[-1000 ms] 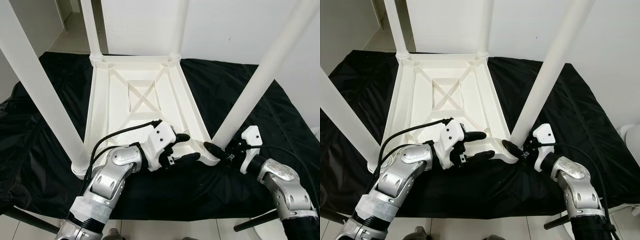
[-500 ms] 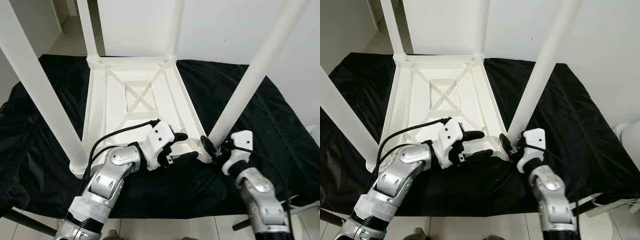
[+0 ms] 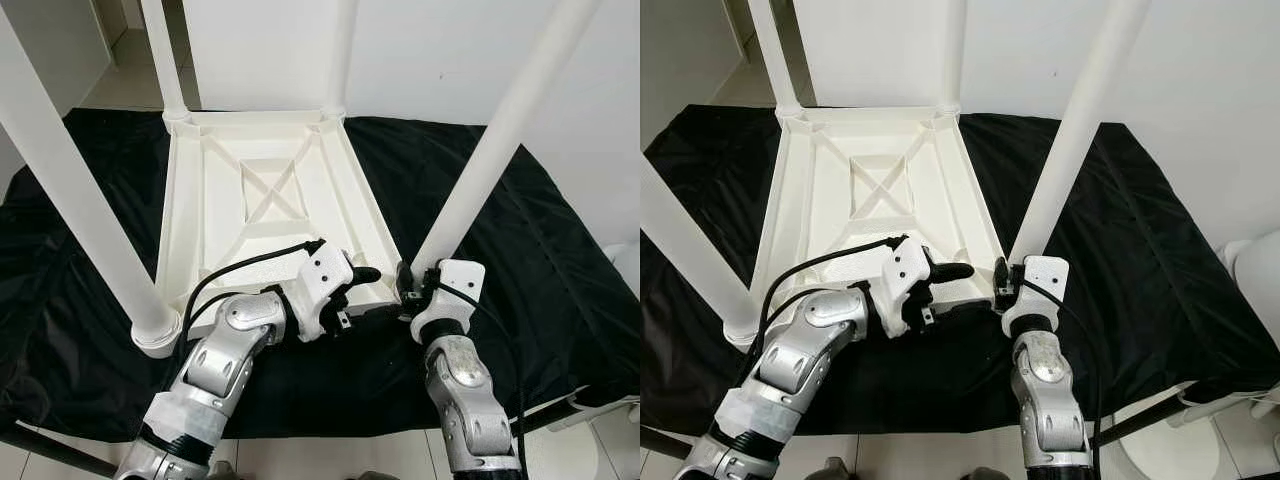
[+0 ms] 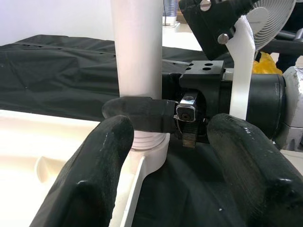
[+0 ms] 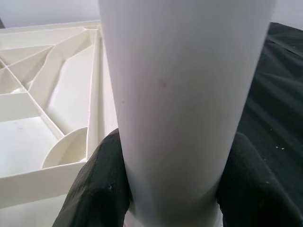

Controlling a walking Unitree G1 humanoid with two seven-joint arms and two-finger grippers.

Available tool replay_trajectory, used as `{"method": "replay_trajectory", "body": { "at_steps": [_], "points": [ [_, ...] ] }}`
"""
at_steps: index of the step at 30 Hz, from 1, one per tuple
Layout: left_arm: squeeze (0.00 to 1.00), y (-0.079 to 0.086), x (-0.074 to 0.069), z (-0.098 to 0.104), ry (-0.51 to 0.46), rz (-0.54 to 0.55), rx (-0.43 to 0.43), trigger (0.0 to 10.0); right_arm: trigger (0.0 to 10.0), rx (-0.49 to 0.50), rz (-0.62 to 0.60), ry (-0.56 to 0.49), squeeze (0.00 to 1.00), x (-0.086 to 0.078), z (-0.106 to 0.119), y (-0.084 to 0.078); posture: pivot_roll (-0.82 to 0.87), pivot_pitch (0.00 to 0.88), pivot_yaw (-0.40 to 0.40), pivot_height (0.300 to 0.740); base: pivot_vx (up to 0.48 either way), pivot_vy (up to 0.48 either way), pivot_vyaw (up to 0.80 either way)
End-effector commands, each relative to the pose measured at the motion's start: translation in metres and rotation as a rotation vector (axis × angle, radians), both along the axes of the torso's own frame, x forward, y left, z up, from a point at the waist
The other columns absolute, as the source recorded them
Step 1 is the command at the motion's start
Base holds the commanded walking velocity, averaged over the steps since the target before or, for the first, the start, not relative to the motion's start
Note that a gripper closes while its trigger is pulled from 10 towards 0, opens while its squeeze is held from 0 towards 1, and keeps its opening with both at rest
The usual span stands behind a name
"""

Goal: Building children table

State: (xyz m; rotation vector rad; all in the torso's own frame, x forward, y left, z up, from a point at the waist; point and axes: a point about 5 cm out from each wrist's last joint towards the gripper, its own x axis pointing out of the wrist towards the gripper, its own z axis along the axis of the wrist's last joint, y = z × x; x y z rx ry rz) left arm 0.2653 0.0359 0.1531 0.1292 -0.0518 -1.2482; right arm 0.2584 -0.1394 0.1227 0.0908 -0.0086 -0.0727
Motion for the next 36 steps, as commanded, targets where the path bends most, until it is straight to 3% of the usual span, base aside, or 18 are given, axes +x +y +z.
{"method": "replay_trajectory", "body": {
  "at_steps": [1,2,3,9,18,19,21,22,27,36],
  "points": [
    [0.0,0.001,0.006,-0.002,0.003,0.098,0.01,10.0,10.0,0.061,-0.026,0.054,0.0,0.0,-0.008,0.007,0.0,0.013,-0.032,0.74,0.0,0.0,0.0],
    [0.0,0.001,0.007,-0.002,0.001,0.099,0.011,10.0,10.0,0.056,-0.008,0.047,0.02,0.0,-0.007,0.008,0.0,0.009,-0.031,0.74,0.0,0.0,0.0],
    [0.0,0.001,0.007,-0.002,-0.001,0.1,0.012,10.0,10.0,0.051,0.008,0.04,1.0,-0.001,-0.007,0.009,0.0,0.005,-0.031,0.74,0.0,0.0,0.0],
    [0.0,0.002,0.008,-0.002,-0.016,0.107,0.018,10.0,10.0,0.036,0.136,0.015,1.0,-0.005,-0.001,0.001,0.0,0.0,-0.036,0.74,0.0,0.0,0.0],
    [0.0,0.006,0.005,-0.003,-0.017,0.087,0.025,10.0,10.0,-0.03,0.189,-0.002,1.0,-0.007,0.002,-0.022,0.01,0.0,-0.039,0.74,0.0,0.0,0.0],
    [0.0,0.008,0.004,-0.003,-0.021,0.081,0.03,10.0,10.0,-0.054,0.213,-0.002,0.86,-0.007,0.001,-0.031,0.01,0.0,-0.041,0.74,0.0,0.0,0.0],
    [0.0,0.008,0.004,-0.003,-0.021,0.081,0.03,10.0,10.0,-0.054,0.213,-0.002,0.86,-0.007,0.001,-0.031,0.01,0.0,-0.041,0.74,0.0,0.0,0.0],
    [0.0,0.009,0.004,-0.003,-0.029,0.074,0.031,10.0,10.0,-0.074,0.268,0.012,0.0,-0.009,-0.002,-0.037,0.01,0.0,-0.04,0.74,0.0,0.0,0.0],
    [0.0,0.011,0.003,-0.002,-0.033,0.07,0.033,10.0,10.0,-0.121,0.358,0.022,0.0,-0.009,-0.006,-0.045,0.02,0.0,-0.032,0.74,0.0,0.0,0.0],
    [0.0,0.011,0.0,-0.005,-0.014,0.002,0.053,10.0,10.0,-0.248,0.552,0.053,0.0,0.01,-0.011,-0.049,0.01,0.003,-0.015,0.74,0.0,0.0,0.0]
  ]
}}
